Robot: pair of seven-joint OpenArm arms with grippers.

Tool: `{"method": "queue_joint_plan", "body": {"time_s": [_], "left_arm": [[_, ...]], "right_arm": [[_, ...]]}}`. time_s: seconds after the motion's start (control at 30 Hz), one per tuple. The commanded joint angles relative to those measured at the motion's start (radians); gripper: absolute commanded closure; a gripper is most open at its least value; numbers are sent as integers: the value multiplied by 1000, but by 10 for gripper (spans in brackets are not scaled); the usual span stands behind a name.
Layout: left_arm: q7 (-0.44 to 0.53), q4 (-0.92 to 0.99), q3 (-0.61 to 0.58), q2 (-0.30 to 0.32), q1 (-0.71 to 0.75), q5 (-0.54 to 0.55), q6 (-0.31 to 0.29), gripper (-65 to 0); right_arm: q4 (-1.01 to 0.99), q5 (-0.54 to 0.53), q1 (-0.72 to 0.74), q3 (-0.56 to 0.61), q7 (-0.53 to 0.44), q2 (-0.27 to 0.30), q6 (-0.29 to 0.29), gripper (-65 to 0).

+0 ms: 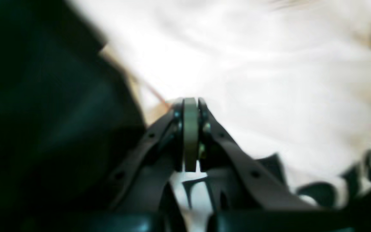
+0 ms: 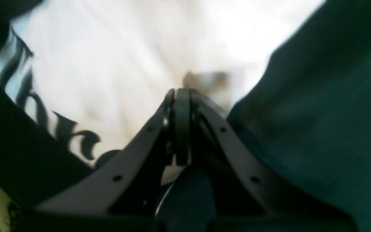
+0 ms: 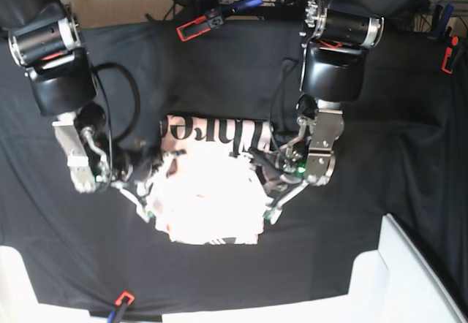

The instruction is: Fold the T-shirt properly

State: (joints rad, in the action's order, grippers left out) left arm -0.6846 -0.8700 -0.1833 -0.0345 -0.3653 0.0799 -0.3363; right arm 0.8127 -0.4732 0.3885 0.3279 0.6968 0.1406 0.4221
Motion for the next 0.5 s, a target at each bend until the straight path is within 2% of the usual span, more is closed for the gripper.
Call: {"method": "queue_joint_plan", "body": {"time_s": [0.0, 0.13, 0.2, 0.3, 0.4, 0.47], "left_arm": [[24, -18, 0, 8, -31, 10, 16, 0], [21, -68, 1, 11, -44, 11, 16, 0], [18, -143, 1, 11, -44, 11, 16, 0], [-37, -288, 1, 17, -27, 4, 18, 0], [-43, -469, 1, 68, 58, 2, 18, 0], [-31, -564, 1, 104, 122, 2, 18, 0]], "right_arm": [[9, -8, 31, 0, -2, 1, 7, -10], [26, -6, 37, 0, 1, 6, 7, -4], [98, -6, 31, 0, 1, 38, 7, -4], [264, -6, -23, -2, 1, 86, 1, -4], [442, -6, -115, -13, -16, 152, -2, -4], [558, -6, -199, -14, -95, 204, -2, -3]]}}
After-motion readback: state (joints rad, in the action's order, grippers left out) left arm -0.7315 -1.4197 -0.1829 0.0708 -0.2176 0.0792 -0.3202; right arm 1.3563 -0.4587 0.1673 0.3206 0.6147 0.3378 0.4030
